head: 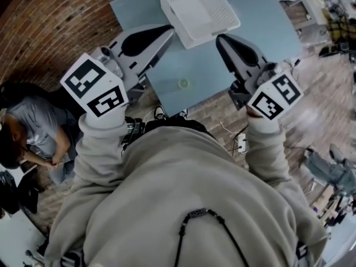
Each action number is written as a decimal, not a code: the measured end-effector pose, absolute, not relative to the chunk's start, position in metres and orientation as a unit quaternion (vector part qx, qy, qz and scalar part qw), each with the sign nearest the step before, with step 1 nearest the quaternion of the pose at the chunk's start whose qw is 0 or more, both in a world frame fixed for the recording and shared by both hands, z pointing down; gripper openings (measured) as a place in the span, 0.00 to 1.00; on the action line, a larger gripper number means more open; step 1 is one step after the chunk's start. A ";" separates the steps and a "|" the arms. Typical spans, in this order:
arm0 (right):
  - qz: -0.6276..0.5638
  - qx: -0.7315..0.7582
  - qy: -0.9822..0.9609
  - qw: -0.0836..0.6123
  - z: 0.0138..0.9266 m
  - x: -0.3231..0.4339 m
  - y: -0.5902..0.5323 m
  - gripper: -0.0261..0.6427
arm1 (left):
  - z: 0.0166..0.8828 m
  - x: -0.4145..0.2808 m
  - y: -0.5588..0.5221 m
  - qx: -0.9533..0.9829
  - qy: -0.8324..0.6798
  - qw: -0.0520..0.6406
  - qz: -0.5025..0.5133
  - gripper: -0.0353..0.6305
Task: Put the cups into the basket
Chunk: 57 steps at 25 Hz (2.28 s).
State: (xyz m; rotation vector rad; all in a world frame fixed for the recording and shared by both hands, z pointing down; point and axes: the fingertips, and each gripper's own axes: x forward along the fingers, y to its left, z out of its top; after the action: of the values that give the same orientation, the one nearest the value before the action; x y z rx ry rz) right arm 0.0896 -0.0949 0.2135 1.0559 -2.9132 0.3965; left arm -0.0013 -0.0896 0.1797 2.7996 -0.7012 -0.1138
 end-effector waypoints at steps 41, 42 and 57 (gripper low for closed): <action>0.282 0.342 -0.890 0.108 0.418 0.072 -0.087 0.06 | 0.393 -0.002 -0.082 0.907 -0.294 0.300 0.004 0.05; 0.285 0.344 -0.887 0.111 0.424 0.074 -0.085 0.06 | 0.401 0.000 -0.080 0.907 -0.294 0.302 0.009 0.05; 0.306 0.355 -0.869 0.159 0.473 0.076 -0.075 0.08 | 0.439 0.007 -0.066 0.897 -0.290 0.331 0.038 0.05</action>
State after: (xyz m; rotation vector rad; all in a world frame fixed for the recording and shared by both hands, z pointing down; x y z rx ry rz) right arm 0.0760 -0.0751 0.4733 1.0136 -2.4837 0.8746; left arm 0.0071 -0.0660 0.4389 2.3447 -0.7586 0.0998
